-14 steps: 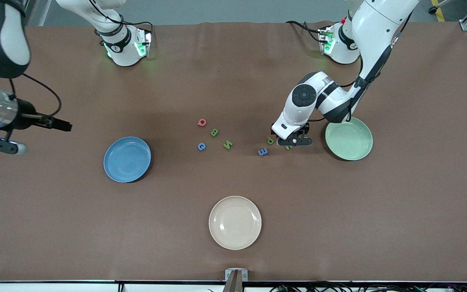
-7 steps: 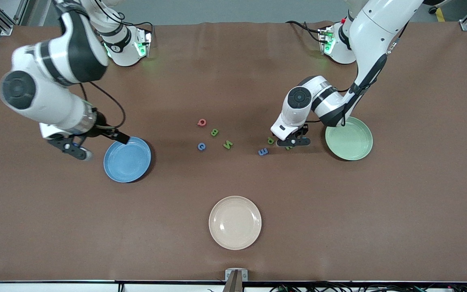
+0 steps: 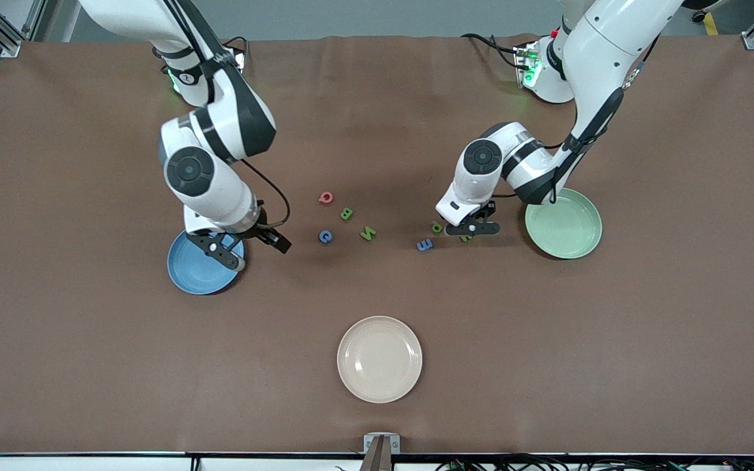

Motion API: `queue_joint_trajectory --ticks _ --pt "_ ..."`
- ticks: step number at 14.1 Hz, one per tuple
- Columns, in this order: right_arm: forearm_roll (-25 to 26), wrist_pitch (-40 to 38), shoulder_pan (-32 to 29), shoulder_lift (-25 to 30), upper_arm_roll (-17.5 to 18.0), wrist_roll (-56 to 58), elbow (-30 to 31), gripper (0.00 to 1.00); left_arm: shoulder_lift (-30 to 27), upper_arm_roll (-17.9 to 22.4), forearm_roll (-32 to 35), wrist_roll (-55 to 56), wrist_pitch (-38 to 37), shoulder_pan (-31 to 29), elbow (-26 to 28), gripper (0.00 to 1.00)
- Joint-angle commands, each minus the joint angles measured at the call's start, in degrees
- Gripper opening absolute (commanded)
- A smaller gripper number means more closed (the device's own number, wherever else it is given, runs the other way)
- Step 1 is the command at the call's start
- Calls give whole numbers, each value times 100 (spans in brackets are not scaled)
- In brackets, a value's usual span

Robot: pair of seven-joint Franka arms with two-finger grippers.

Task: Sort uppercase to blue plate, lowercase to green plate
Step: 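Grasp the blue x with the left gripper while the right gripper grasps the blue c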

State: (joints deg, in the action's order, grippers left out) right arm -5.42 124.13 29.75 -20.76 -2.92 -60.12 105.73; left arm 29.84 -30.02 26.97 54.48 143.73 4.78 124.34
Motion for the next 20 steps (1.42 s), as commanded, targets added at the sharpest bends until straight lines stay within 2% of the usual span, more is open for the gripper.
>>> queue_joint_trajectory --ticks 1,4,10,12,17,18,20 --pt "-65 451 294 -226 -59 -482 105 100 74 -30 141 238 24 -13 -6 47" --pt "-73 1383 373 -279 -59 -554 623 100 110 -30 141 327 24 -13 -6 41" --pt "-91 2087 549 -832 -59 -677 607 100 83 -30 141 485 24 -21 3 23" --pt "-109 2115 611 -938 -59 -755 589 96 48 -30 141 511 6 -30 3 17" --pt "-91 2167 848 -1140 -68 -992 581 90 -487 -109 72 432 -169 -196 3 15" --pt "-91 2194 883 -1210 -68 -1063 563 88 -601 -187 71 389 -352 -275 3 13" --pt "-91 2212 953 -1264 -68 -1081 554 80 -813 -660 45 135 -896 -800 3 12"
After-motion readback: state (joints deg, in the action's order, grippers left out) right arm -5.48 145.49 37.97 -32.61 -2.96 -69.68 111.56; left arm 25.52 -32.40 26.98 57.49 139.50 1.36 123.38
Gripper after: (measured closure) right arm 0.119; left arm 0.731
